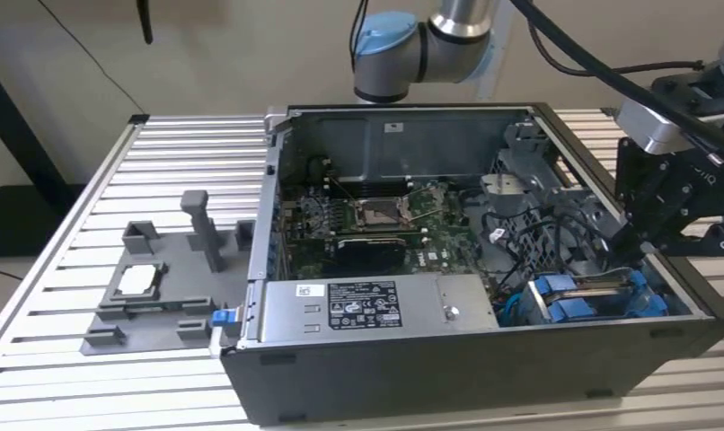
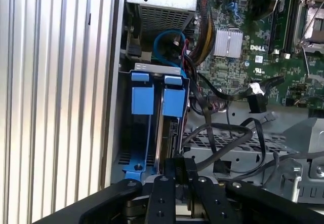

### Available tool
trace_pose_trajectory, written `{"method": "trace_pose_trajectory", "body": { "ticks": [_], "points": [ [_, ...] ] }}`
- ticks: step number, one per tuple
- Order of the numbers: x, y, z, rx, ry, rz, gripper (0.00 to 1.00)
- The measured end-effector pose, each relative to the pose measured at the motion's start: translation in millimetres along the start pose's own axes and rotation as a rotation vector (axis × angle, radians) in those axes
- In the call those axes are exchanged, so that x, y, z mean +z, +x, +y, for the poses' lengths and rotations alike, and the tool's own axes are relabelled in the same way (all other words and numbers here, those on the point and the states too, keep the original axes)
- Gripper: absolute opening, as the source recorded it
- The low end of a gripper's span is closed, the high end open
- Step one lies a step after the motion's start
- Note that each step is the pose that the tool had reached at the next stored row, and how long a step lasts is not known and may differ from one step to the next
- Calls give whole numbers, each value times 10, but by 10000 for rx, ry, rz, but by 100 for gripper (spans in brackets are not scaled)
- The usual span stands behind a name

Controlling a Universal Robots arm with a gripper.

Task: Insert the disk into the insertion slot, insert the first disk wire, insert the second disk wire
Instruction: 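Insert the first disk wire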

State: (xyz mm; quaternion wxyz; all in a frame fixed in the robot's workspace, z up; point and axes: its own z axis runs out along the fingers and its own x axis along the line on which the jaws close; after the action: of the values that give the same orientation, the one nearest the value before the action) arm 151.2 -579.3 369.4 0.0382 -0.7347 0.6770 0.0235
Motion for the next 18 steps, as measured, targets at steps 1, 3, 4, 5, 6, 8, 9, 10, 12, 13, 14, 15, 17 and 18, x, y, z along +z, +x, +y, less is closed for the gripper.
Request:
{"method": "trace_pose_trajectory", "body": {
  "ticks": [1,3,4,5,6,8,9,10,12,13,14,15,17,18],
  "points": [
    [14,0,0,75,-8,3,19],
    [42,2,0,287,-3,7,19],
    [56,3,0,381,3,9,19],
    [69,4,0,450,7,11,19],
    [85,5,0,512,10,11,19],
    [110,3,1,547,10,14,19],
    [126,2,1,548,8,14,19],
    [143,1,2,549,6,18,19],
    [180,-3,2,548,4,23,19],
    [195,-2,1,548,4,22,19],
    [202,-2,-2,548,4,22,19],
    [205,-3,-6,547,4,20,19],
    [213,-6,-15,548,4,17,19],
    [217,-6,-23,545,5,18,19]
  ]
}}
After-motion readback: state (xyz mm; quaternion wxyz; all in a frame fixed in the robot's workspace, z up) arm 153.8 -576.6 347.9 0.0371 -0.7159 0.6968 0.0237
